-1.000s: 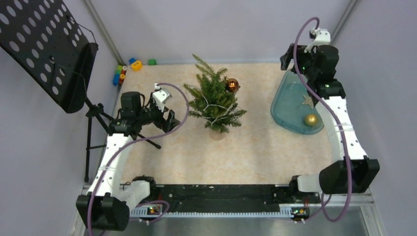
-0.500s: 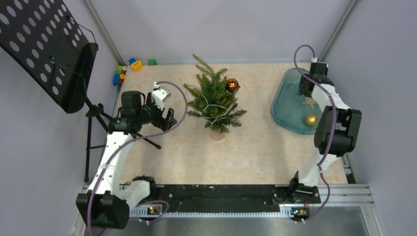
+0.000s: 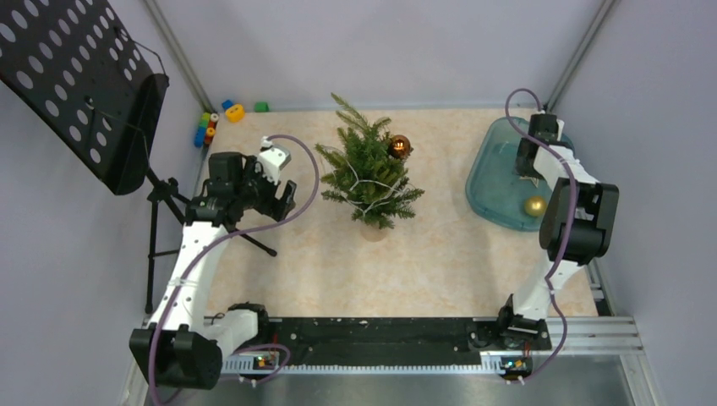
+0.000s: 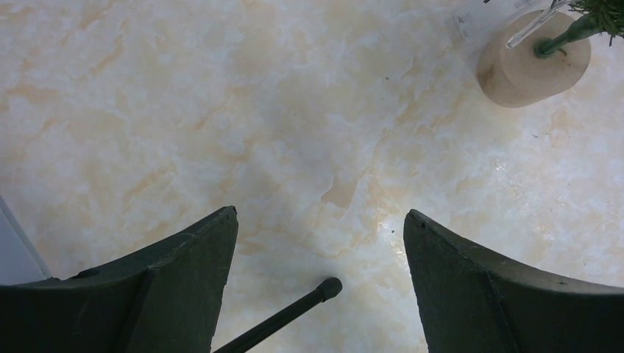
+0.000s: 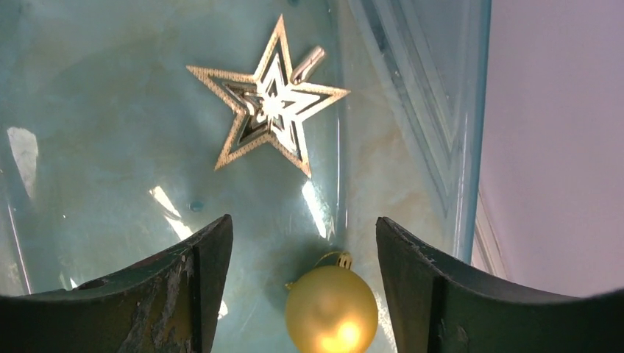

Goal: Decorate the small christmas tree

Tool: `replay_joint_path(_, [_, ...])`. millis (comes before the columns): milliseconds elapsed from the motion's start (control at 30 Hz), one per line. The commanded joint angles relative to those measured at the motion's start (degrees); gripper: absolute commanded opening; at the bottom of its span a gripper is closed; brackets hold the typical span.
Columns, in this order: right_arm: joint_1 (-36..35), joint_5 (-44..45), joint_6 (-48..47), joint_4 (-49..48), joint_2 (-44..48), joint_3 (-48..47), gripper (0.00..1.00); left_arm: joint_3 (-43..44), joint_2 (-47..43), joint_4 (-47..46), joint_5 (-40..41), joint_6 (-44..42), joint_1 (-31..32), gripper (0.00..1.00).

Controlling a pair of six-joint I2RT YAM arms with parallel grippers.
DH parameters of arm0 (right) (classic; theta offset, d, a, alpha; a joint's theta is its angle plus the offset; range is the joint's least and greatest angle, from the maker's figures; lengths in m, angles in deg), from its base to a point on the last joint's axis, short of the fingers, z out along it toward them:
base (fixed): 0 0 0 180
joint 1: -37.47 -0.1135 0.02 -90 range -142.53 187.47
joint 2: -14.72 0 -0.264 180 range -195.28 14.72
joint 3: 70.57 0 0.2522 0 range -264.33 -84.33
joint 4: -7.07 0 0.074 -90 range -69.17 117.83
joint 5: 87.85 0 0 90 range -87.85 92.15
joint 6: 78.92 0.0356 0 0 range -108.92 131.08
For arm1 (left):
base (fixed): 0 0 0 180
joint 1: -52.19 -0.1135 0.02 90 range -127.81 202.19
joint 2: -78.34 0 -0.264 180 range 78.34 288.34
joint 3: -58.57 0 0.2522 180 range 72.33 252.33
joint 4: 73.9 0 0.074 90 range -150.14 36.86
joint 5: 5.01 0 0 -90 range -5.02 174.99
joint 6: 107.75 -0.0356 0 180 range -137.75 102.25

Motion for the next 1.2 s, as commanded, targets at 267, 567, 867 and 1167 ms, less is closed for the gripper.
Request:
replay_joint_path(267, [-0.28, -1.02, 3.65, 6.39, 12.08, 9.32, 0.71, -1.01, -3.8, -0.27, 4.9, -1.8, 9.4, 0.87])
replay_joint_path(567, [-0.71, 1.49, 2.31, 5.21, 9.1, 11.88, 0.71, -1.18, -4.74, 0.05, 6.32, -2.78, 15.51, 0.86])
replay_joint_path(867, [-0.81, -0.34, 1.15, 3.98, 6.53, 9.99, 0.63, -0.83, -4.78, 0.3, 5.6, -3.1, 16.06, 0.86])
replay_joint_path(1167, [-2.57, 2.89, 0.05, 4.78, 4.01, 9.38, 0.6, -0.79, -4.47, 0.57, 5.36, -3.55, 16.06, 0.86])
